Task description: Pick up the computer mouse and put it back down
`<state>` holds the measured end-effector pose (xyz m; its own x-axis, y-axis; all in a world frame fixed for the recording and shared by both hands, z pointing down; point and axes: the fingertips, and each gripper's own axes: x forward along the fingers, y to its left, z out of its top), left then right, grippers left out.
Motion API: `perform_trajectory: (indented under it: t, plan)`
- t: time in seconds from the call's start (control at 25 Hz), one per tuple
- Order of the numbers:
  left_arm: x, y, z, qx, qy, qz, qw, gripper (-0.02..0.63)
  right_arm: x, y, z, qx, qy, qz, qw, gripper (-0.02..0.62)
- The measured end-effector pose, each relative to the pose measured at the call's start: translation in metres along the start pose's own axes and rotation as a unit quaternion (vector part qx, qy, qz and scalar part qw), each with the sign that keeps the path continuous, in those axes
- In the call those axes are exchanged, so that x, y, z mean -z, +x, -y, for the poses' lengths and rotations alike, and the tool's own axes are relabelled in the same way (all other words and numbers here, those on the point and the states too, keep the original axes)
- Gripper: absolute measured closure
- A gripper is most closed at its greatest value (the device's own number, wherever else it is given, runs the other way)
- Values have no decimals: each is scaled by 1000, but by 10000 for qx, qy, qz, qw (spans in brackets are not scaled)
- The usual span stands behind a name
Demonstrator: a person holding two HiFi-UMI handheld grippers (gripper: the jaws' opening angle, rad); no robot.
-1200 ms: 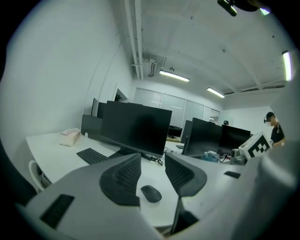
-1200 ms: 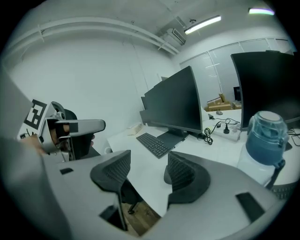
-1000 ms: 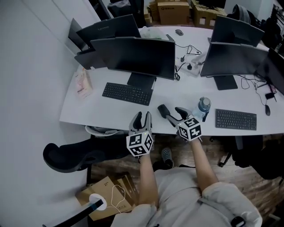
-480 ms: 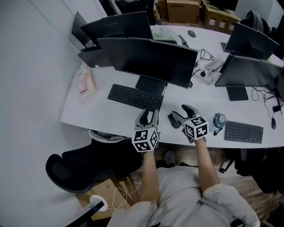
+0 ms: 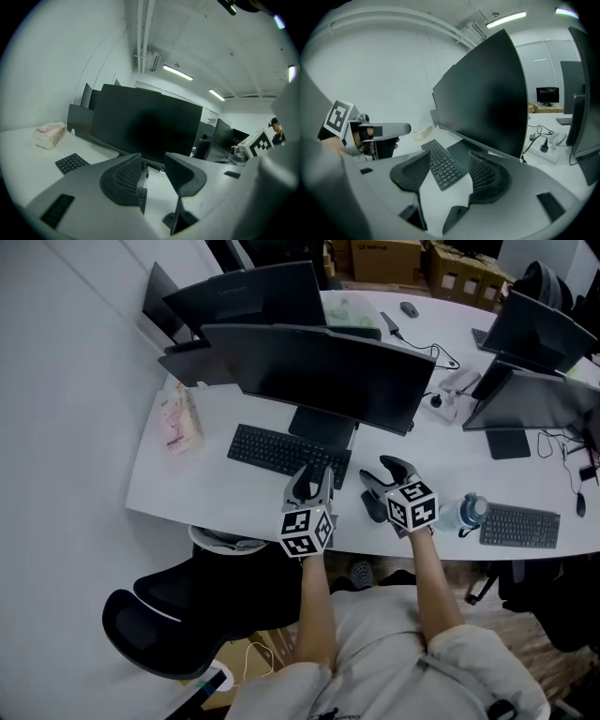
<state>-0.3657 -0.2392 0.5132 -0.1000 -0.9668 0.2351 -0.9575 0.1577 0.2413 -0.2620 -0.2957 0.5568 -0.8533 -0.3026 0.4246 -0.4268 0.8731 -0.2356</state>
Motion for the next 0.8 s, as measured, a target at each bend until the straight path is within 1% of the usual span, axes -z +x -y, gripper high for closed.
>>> perform_trajectory:
  t: [0.24,0.52,0.8]
  plan:
    - [14,11,-7,112,-118,-125,9998,443,6,5,6,151,39,-40,9999,334]
    - [35,9,3,165,-154,-297,9993,445,42,2,20,308,167,-354,9988,333]
    - [56,-4,2,-23,-125,-447,9989,445,71,10,22,314,161,-669,9971,331]
